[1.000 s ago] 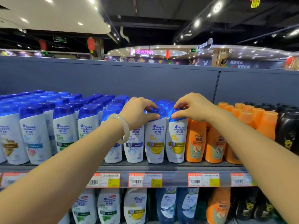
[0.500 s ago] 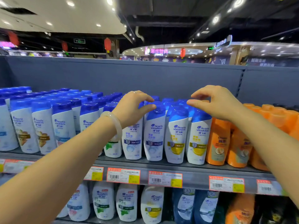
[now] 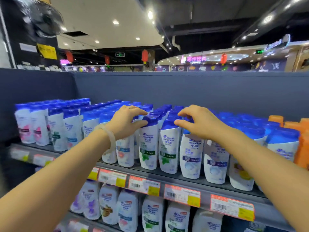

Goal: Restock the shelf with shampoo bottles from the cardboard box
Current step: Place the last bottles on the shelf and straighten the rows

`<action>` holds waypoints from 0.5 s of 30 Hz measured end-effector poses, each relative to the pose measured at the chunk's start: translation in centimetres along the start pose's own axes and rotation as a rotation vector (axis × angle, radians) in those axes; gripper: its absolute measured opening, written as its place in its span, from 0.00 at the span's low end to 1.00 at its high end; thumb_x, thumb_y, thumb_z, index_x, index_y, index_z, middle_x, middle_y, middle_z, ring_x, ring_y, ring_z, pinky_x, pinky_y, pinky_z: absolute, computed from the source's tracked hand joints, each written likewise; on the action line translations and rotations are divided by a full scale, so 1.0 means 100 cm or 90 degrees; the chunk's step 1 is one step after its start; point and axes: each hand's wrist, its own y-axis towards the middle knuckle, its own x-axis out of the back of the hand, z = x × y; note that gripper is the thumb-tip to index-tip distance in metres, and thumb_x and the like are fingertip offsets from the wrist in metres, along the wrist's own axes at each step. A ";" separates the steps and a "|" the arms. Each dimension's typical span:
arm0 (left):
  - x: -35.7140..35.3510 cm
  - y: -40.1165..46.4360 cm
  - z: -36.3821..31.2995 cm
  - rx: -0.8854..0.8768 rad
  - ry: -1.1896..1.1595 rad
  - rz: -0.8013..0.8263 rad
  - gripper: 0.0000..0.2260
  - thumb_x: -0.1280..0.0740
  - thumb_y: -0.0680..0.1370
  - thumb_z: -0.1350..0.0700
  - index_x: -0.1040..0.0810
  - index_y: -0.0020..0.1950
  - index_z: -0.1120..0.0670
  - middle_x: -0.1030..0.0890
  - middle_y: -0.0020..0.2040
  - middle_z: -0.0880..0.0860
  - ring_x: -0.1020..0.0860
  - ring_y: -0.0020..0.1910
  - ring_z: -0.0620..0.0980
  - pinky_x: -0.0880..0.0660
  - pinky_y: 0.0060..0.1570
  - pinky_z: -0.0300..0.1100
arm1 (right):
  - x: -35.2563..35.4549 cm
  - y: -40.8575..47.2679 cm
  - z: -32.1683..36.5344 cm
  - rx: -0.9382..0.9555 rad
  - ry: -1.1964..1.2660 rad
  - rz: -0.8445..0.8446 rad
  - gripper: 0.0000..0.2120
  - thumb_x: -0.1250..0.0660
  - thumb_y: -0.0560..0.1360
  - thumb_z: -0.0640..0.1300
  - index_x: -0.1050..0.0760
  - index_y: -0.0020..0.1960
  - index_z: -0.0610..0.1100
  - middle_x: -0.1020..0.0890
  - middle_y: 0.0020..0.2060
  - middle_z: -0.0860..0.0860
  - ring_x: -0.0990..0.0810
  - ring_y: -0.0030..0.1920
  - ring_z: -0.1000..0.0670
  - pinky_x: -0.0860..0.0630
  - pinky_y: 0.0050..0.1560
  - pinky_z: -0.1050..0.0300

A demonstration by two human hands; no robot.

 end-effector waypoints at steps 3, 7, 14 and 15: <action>0.007 0.006 0.003 -0.021 0.025 0.060 0.18 0.34 0.76 0.51 0.27 0.66 0.52 0.24 0.63 0.52 0.27 0.60 0.53 0.33 0.63 0.49 | -0.005 0.018 0.014 -0.015 -0.039 0.038 0.18 0.36 0.73 0.58 0.23 0.51 0.44 0.21 0.44 0.50 0.25 0.48 0.47 0.26 0.52 0.50; 0.010 0.018 0.001 -0.067 0.064 0.118 0.19 0.35 0.76 0.49 0.27 0.65 0.50 0.23 0.59 0.52 0.26 0.56 0.52 0.31 0.60 0.47 | -0.010 0.027 0.022 -0.046 -0.048 0.058 0.17 0.32 0.69 0.59 0.23 0.45 0.45 0.23 0.37 0.53 0.25 0.43 0.48 0.25 0.48 0.52; 0.007 0.031 -0.005 -0.056 0.017 0.135 0.15 0.33 0.74 0.47 0.25 0.57 0.52 0.21 0.55 0.51 0.24 0.50 0.50 0.26 0.55 0.47 | -0.009 0.025 0.026 -0.068 -0.025 0.056 0.18 0.28 0.67 0.55 0.22 0.43 0.40 0.20 0.39 0.46 0.24 0.41 0.44 0.25 0.43 0.52; 0.005 0.031 -0.005 -0.058 0.020 0.137 0.16 0.33 0.74 0.47 0.25 0.58 0.53 0.21 0.55 0.51 0.25 0.49 0.49 0.26 0.55 0.46 | -0.008 0.025 0.026 -0.067 -0.022 0.058 0.18 0.29 0.67 0.55 0.21 0.44 0.40 0.18 0.41 0.45 0.22 0.44 0.44 0.23 0.47 0.49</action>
